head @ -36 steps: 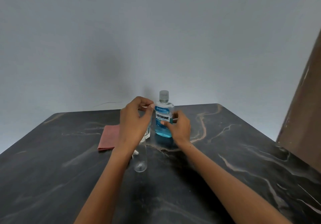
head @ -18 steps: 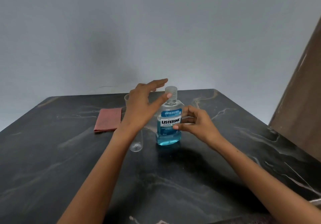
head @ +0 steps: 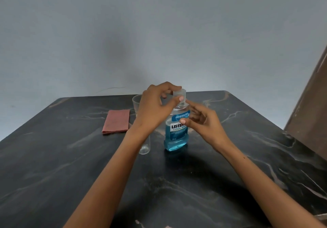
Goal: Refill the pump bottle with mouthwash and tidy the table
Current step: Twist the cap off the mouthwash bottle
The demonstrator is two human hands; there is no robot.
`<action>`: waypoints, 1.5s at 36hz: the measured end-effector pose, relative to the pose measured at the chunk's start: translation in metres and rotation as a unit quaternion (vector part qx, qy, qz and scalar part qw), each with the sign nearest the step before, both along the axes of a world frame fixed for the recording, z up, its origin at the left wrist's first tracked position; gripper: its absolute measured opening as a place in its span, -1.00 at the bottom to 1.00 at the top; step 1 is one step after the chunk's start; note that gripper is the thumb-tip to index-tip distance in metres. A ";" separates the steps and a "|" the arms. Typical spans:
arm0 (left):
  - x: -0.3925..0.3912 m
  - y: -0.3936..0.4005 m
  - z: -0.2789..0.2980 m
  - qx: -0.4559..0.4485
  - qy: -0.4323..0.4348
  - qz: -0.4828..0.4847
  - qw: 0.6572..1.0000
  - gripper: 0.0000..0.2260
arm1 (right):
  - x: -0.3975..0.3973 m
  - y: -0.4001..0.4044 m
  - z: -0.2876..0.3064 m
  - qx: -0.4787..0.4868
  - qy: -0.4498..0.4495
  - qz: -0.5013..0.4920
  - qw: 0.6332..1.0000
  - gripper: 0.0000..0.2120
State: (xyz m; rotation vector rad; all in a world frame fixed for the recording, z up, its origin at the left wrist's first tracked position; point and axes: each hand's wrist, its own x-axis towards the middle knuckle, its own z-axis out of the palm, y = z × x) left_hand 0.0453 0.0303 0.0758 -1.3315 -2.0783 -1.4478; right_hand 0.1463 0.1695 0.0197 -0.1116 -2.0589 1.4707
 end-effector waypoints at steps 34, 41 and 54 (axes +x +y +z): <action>0.008 -0.006 0.012 -0.028 -0.055 -0.015 0.998 -0.51 | 0.004 -0.003 0.000 -0.008 0.034 -0.057 0.998 -0.59; 0.007 -0.004 0.011 -0.053 -0.050 -0.067 0.995 -0.69 | 0.005 -0.006 0.001 -0.016 0.034 -0.058 0.998 -0.49; 0.032 0.007 0.015 0.114 -0.005 0.074 0.991 -0.62 | 0.005 -0.007 -0.001 0.016 0.042 -0.090 0.995 -0.56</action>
